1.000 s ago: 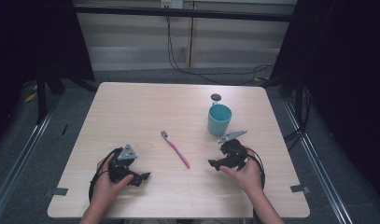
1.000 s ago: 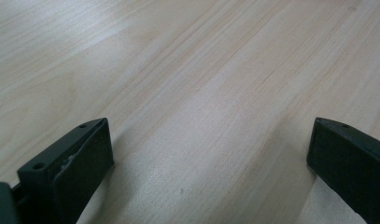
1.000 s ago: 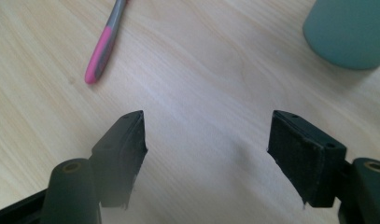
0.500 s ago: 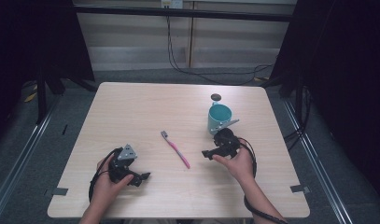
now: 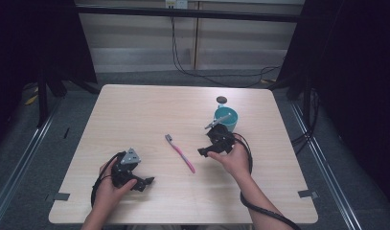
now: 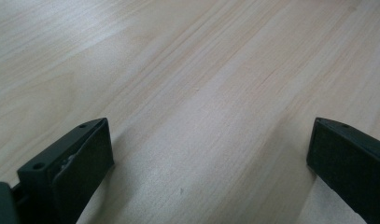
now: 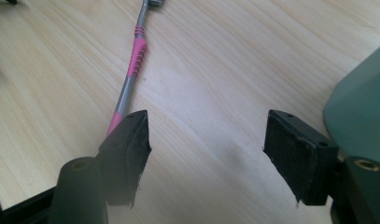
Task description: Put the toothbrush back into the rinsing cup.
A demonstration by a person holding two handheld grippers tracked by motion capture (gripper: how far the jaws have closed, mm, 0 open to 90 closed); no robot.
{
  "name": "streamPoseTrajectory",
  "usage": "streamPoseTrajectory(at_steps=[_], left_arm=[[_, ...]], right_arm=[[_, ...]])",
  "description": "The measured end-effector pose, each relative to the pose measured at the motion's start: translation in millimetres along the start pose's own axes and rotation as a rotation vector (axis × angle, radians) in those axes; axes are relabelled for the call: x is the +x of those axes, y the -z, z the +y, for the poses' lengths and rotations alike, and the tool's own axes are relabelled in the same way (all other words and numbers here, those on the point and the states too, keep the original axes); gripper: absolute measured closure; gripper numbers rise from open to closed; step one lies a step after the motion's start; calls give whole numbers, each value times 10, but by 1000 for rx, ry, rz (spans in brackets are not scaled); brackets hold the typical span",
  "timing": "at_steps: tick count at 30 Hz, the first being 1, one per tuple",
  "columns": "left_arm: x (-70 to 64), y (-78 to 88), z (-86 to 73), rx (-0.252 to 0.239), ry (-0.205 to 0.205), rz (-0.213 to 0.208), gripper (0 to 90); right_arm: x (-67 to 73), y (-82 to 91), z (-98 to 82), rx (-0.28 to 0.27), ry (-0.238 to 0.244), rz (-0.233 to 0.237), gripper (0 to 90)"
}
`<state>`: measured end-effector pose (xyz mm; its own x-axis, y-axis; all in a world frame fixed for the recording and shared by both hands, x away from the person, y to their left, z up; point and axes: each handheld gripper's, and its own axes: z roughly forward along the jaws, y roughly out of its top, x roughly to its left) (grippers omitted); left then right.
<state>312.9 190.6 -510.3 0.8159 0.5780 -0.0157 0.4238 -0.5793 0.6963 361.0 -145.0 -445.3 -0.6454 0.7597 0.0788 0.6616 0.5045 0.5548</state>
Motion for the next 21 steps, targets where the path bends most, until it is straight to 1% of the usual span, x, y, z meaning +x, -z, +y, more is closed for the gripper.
streamPoseTrajectory(at_steps=[5, 10, 12, 17, 21], left_arm=[[0, 0, 0, 0, 0, 0, 0], [0, 0, 0, 0, 0, 0, 0], [0, 0, 0, 0, 0, 0, 0], [0, 0, 0, 0, 0, 0, 0], [0, 0, 0, 0, 0, 0, 0]], right_arm=[[15, -49, 74, 12, -4, 1, 317], [24, -92, 147, 16, 8, 8, 327], [39, -110, 180, 17, 2, 15, 336], [85, -160, 267, 20, 19, 22, 352], [124, -208, 337, 35, 20, 32, 363]])
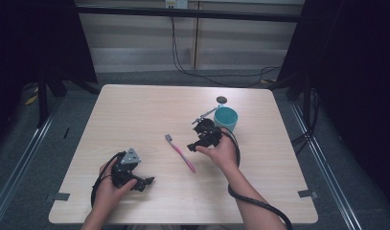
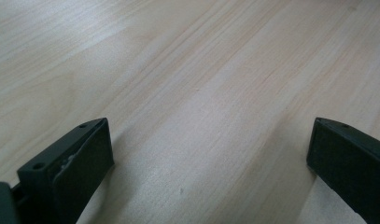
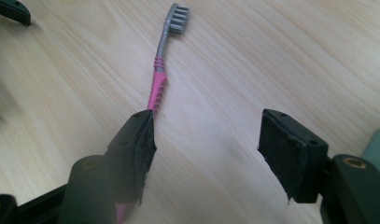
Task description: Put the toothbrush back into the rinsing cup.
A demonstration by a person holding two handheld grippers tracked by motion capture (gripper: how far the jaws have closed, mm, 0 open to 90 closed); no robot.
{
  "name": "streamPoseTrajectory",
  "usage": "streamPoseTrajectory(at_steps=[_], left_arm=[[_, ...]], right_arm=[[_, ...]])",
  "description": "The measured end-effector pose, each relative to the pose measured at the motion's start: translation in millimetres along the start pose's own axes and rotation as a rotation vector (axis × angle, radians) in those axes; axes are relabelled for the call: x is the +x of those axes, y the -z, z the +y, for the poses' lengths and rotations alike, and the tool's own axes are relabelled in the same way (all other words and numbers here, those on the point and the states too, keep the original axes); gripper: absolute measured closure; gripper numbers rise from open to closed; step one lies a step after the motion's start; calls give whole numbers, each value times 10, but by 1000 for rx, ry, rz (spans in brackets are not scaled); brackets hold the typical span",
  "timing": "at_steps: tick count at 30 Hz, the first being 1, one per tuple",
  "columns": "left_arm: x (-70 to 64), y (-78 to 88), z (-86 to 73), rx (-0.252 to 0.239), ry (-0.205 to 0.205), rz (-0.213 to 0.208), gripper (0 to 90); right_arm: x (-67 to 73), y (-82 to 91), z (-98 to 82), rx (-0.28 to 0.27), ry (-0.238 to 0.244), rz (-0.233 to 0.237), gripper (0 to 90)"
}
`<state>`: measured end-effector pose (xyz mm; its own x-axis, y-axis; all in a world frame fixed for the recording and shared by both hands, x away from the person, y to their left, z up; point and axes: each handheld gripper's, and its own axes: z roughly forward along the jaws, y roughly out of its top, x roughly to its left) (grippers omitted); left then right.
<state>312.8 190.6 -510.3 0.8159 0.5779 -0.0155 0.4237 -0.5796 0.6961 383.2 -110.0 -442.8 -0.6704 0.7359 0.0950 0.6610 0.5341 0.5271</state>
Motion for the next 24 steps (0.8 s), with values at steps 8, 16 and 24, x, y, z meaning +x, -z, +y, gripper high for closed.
streamPoseTrajectory(at_steps=[8, 16, 24], left_arm=[[1, 0, 0, 1, -1, 0, 0], [-7, -5, -1, -8, 11, 1, 0], [-7, -5, -1, -8, 11, 1, 0]], right_arm=[[62, -90, 153, 26, 10, -2, 376], [100, -169, 230, 33, 6, 5, 380], [131, -259, 281, 50, 8, 8, 398]])
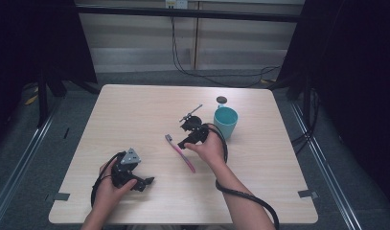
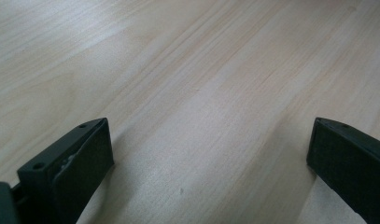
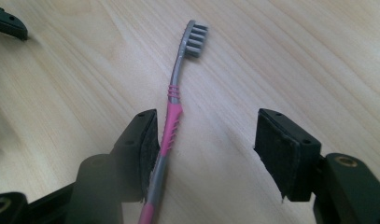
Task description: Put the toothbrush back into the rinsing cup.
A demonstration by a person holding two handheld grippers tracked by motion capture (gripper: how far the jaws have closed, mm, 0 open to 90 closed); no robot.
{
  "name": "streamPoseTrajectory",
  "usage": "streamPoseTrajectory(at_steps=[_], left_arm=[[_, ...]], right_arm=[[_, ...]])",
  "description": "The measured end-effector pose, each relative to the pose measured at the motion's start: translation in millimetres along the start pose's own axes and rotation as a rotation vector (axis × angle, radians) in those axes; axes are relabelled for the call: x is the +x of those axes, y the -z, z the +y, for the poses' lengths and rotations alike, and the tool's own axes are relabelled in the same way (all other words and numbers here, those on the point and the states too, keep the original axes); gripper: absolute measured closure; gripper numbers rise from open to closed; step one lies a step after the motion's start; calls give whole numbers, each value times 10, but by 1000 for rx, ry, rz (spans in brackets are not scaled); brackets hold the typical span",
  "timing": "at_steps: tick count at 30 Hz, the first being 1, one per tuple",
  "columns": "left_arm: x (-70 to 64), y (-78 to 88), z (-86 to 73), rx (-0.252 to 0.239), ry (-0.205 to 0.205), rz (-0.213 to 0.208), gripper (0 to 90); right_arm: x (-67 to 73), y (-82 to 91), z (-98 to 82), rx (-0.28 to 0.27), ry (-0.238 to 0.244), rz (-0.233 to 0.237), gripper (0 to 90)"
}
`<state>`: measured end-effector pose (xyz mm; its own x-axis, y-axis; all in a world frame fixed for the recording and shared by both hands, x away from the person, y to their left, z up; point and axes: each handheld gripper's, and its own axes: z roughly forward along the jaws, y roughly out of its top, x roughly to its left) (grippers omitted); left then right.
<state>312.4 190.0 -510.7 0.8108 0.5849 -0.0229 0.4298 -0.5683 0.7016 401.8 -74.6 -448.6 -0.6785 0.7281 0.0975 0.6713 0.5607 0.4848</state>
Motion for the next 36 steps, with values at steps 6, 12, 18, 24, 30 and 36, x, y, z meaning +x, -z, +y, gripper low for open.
streamPoseTrajectory(at_steps=[6, 12, 18, 24, 30, 36], left_arm=[[0, 0, 0, 0, 0, 0, 0], [0, 0, 0, 0, 0, 0, 0], [-1, 0, 0, 0, 1, 2, 0], [-2, 0, 0, -1, 2, 2, 0], [-1, 0, 0, 0, 1, 2, 0], [0, 0, 0, 0, 0, 3, 0]], right_arm=[[13, -87, 14, 17, 1, 6, 428], [48, -183, 53, 40, 9, 15, 467], [120, -279, 129, 72, 11, 9, 516], [140, -353, 171, 104, 28, 6, 552], [128, -400, 201, 134, 35, -5, 571], [109, -447, 218, 164, 30, -6, 604]])
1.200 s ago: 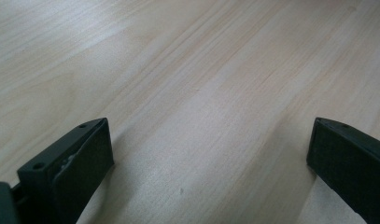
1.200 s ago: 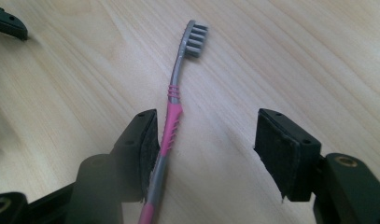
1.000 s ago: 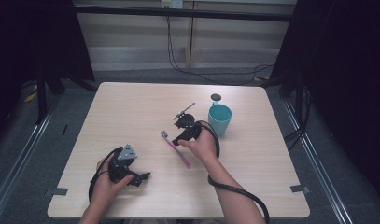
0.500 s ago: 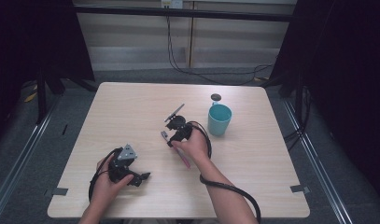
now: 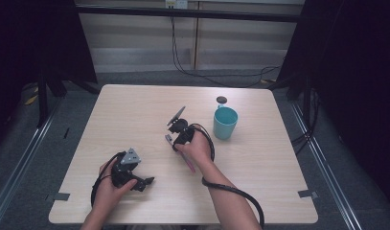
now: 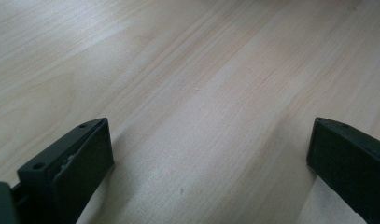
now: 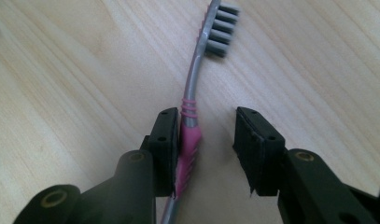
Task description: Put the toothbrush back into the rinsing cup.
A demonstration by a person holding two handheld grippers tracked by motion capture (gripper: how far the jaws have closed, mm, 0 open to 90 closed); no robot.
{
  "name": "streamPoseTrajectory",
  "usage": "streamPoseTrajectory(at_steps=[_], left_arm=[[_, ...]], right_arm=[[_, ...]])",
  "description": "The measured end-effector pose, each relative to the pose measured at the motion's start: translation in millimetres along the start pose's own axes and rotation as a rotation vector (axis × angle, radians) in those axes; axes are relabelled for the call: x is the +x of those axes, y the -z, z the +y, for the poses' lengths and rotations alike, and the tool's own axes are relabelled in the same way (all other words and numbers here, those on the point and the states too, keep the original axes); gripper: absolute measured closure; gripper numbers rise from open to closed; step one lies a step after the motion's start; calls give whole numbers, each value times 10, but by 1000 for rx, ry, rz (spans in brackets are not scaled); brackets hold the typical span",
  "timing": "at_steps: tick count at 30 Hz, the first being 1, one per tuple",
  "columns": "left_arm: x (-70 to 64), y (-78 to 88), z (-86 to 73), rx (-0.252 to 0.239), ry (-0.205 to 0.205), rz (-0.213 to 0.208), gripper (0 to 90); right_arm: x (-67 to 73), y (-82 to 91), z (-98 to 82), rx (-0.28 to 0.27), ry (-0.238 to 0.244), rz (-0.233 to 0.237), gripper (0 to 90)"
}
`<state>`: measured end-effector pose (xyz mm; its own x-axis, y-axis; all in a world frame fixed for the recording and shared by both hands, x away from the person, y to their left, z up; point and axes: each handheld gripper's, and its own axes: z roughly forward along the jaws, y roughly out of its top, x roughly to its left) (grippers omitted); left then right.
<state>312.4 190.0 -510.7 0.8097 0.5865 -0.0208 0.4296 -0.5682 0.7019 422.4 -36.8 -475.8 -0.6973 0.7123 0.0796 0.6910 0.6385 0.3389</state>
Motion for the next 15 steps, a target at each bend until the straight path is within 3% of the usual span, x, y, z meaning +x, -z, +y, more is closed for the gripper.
streamPoseTrajectory(at_steps=[3, 7, 15], left_arm=[[1, -1, 1, -1, -1, -1, 0], [3, -2, 1, -1, -3, -3, 0], [3, -1, 1, 0, -3, -2, 0]], right_arm=[[3, 0, 11, 9, 3, -18, 634], [19, -3, 25, 20, 7, -35, 784], [-5, 22, -17, -11, -5, -15, 807]])
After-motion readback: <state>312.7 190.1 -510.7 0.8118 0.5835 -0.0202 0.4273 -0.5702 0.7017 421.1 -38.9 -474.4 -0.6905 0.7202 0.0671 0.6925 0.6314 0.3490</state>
